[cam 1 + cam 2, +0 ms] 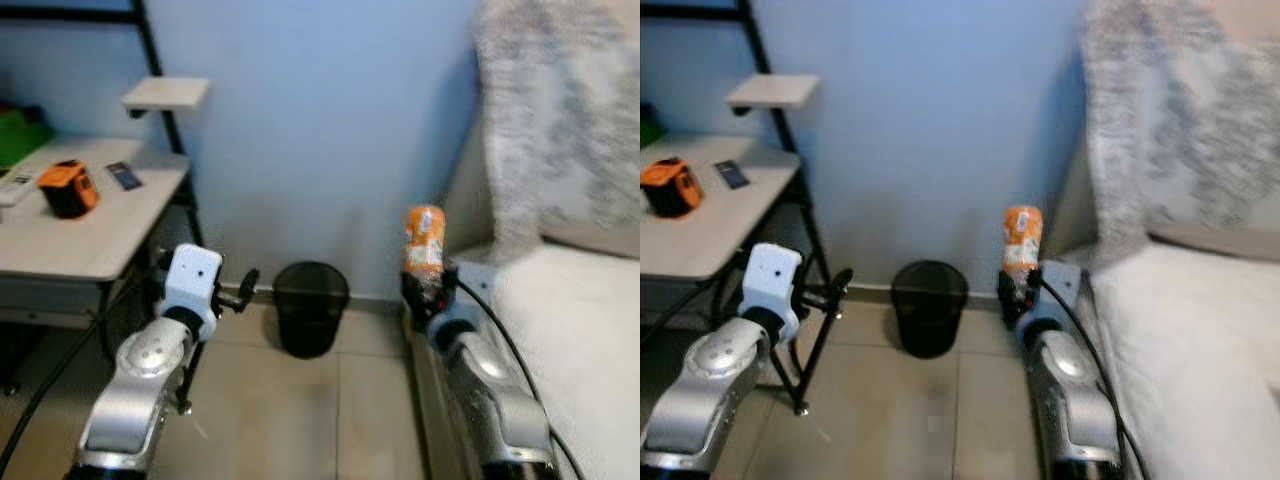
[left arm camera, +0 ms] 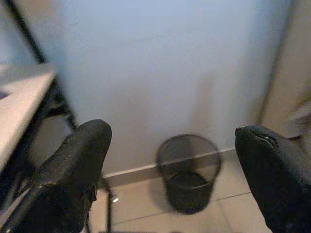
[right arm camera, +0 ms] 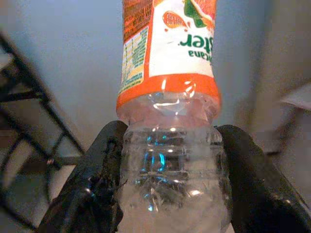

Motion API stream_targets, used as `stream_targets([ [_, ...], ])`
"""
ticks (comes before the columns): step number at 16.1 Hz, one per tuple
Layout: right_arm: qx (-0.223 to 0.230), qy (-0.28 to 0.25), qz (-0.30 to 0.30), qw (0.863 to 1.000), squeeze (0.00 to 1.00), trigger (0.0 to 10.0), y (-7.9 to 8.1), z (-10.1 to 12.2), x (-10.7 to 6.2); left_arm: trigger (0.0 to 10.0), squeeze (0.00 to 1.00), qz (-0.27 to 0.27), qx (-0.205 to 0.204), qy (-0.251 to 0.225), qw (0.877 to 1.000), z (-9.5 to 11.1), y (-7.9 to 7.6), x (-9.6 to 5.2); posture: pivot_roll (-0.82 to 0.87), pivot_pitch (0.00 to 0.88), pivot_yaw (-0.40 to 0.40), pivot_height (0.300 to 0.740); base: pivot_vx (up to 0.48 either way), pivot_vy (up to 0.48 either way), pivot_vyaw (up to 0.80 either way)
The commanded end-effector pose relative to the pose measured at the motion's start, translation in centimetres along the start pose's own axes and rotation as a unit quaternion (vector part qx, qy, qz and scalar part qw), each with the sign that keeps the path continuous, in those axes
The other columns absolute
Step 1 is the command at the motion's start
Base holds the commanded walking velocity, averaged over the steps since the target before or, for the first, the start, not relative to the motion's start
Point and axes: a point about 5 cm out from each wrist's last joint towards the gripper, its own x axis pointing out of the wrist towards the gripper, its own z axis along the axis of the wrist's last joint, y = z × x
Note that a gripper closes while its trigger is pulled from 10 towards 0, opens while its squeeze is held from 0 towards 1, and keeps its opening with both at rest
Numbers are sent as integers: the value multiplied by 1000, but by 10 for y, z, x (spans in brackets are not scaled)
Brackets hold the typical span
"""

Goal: Clean up the room

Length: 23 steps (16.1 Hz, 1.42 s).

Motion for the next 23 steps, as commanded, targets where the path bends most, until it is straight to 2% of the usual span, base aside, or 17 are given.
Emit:
stream_targets([
  [1,3,-8,1,1000,0,10000,0,5,2,10000,0,-4,4,-4,1000,3,0,3,120,0,-24,740,360,0,0],
  [7,2,-7,-15,1000,0,10000,-4,3,2,10000,0,-3,7,-1,1000,3,3,1,127,0,-21,740,360,0,0],
  [11,-1,-19,-10,1000,0,10000,-4,12,6,10000,0,-16,2,-3,1000,1,-5,4,100,0,-13,740,359,0,0],
  [14,2,-13,-16,1000,0,10000,-9,9,6,10000,0,-22,9,-6,1000,2,-7,5,130,0,-34,740,359,0,0],
  [18,-9,-2,0,1000,0,10000,-6,3,5,10000,0,-19,8,-3,1000,0,-6,4,125,0,-23,740,360,0,0],
  [23,-10,11,-11,1000,0,10000,-14,-3,1,10000,0,-25,14,-1,1000,2,-7,3,145,0,-18,740,357,0,0],
])
